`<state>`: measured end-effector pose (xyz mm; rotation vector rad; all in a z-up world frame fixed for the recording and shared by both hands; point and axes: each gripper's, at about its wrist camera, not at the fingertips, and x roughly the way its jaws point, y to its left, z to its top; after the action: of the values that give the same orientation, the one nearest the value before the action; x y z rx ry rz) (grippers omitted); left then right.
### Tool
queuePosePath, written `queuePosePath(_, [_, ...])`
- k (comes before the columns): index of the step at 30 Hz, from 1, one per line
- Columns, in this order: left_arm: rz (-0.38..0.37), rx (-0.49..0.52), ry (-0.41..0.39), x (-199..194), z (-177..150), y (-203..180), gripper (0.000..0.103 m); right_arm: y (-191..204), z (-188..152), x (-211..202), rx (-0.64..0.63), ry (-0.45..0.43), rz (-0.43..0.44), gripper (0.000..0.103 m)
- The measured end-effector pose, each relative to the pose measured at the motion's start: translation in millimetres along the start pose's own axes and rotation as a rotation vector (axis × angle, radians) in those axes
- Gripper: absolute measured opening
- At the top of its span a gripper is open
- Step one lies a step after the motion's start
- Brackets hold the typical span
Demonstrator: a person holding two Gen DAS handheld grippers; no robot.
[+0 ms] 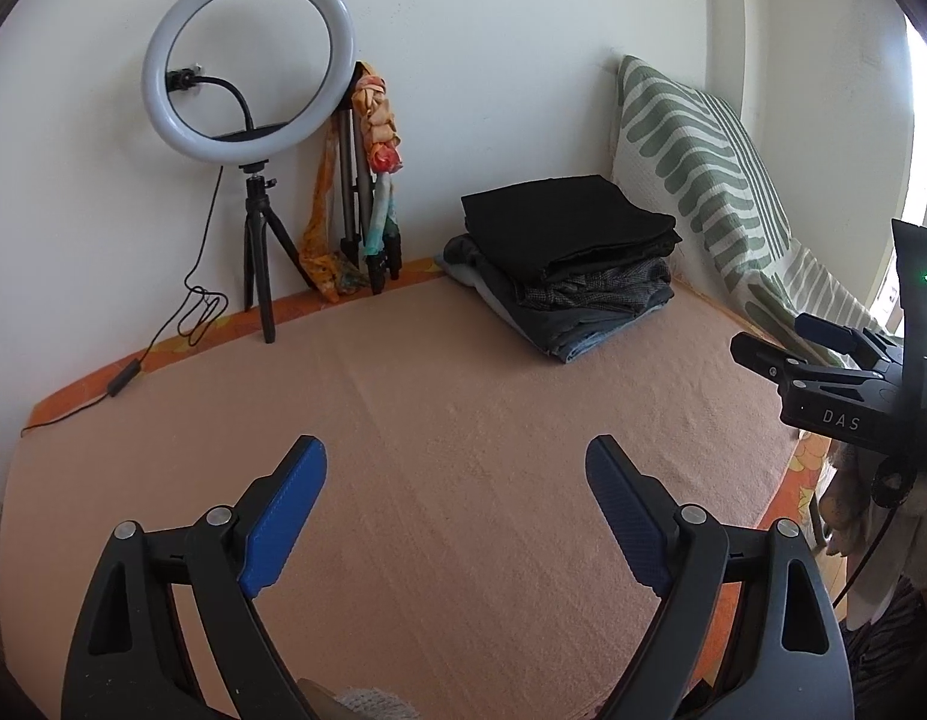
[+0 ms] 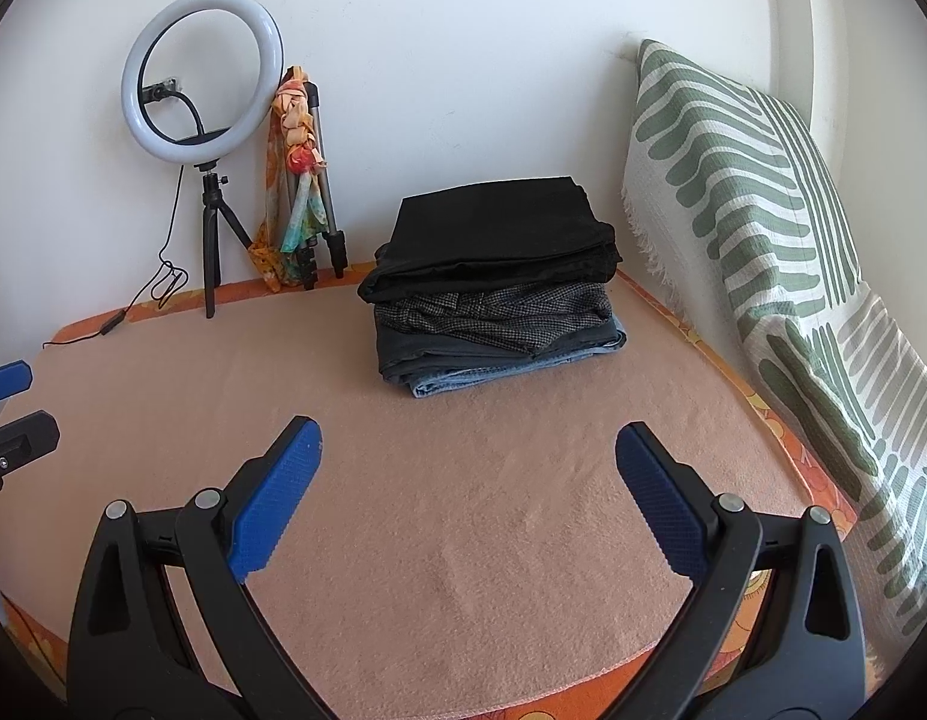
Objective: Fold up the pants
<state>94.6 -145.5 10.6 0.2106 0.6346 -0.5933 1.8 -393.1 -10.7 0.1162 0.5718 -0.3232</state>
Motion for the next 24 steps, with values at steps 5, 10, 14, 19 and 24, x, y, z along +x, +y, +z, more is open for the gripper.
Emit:
queuePosePath(5, [0.008,-0.009,0.01,3,-2,3,0.089,1,-1,4,-0.001,0.008,-0.001,0.1])
queuePosePath(10, [0.027,-0.011,0.011,3,-3,5,0.089,3,-2,9,-0.003,0.021,0.001,0.1])
queuePosePath(14, [0.03,-0.013,0.008,2,-2,6,0.089,4,-2,11,0.0,0.024,0.007,0.1])
queuePosePath(19, [0.031,-0.02,0.0,1,-2,6,0.089,4,-2,11,-0.002,0.028,0.01,0.1])
queuePosePath(24, [0.037,-0.018,-0.002,0,-2,6,0.089,3,-3,13,0.008,0.034,0.017,0.1])
